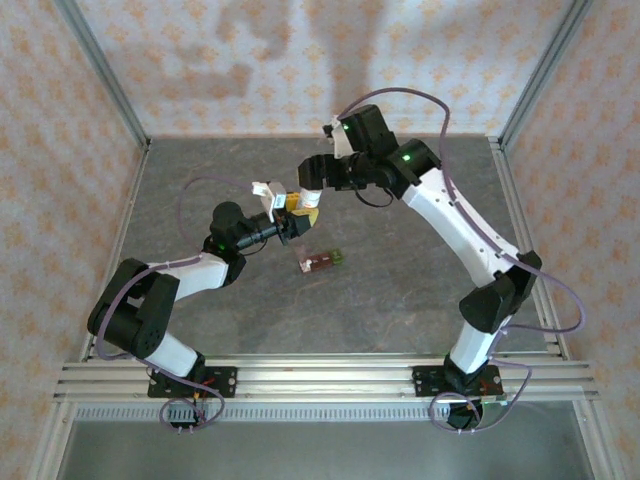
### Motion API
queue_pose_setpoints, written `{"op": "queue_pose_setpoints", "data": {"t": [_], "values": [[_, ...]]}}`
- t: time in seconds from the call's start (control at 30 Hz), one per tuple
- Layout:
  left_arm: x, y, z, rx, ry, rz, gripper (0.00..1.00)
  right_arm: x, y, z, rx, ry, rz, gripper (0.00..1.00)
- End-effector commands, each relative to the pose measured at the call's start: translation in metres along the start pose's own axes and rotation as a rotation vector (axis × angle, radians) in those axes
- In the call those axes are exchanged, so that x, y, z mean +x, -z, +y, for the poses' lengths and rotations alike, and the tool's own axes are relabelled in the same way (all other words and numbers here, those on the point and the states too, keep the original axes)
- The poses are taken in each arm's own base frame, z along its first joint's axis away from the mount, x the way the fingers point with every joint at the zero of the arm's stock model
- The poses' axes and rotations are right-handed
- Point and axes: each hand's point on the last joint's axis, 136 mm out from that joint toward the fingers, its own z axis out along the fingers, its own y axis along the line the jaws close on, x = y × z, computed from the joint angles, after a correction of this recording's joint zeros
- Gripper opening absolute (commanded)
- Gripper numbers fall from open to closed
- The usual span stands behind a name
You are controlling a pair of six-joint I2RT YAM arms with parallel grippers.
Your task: Sort the pills into containers
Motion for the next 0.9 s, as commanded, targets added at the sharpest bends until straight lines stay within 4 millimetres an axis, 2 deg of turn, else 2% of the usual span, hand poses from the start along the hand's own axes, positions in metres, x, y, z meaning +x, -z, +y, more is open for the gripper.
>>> {"op": "queue_pose_setpoints", "data": {"t": [0.0, 0.2, 0.3, 0.37, 0.53, 0.6, 0.73, 0.87], "values": [[-0.015, 0.0, -0.006, 0.017, -0.048, -0.043, 0.0, 0.016, -0.011, 0.003, -0.037, 0.045, 0.091, 0.73], [-0.018, -0.001, -0.006, 0.022, -0.047, -0.049, 0.0, 0.019, -0.021, -0.002, -0.024, 0.034, 0.114, 0.67], [-0.018, -0.002, -0.007, 0.025, -0.05, -0.047, 0.0, 0.02, -0.024, -0.004, -0.019, 0.028, 0.118, 0.57], [-0.018, -0.002, -0.007, 0.024, -0.051, -0.047, 0.0, 0.02, -0.025, -0.004, -0.021, 0.017, 0.119, 0.46], [-0.018, -0.002, -0.005, 0.02, -0.049, -0.049, 0.0, 0.022, -0.033, -0.007, -0.001, -0.098, 0.092, 0.34], [-0.017, -0.002, -0.004, 0.017, -0.047, -0.048, 0.0, 0.028, -0.039, -0.01, 0.073, -0.191, 0.052, 0.34], [-0.015, -0.003, -0.002, 0.011, -0.046, -0.044, 0.0, 0.046, -0.052, 0.01, 0.154, -0.28, -0.011, 0.37], [-0.013, -0.003, -0.002, 0.01, -0.044, -0.037, 0.0, 0.045, -0.052, 0.017, 0.139, -0.337, -0.061, 0.4]]}}
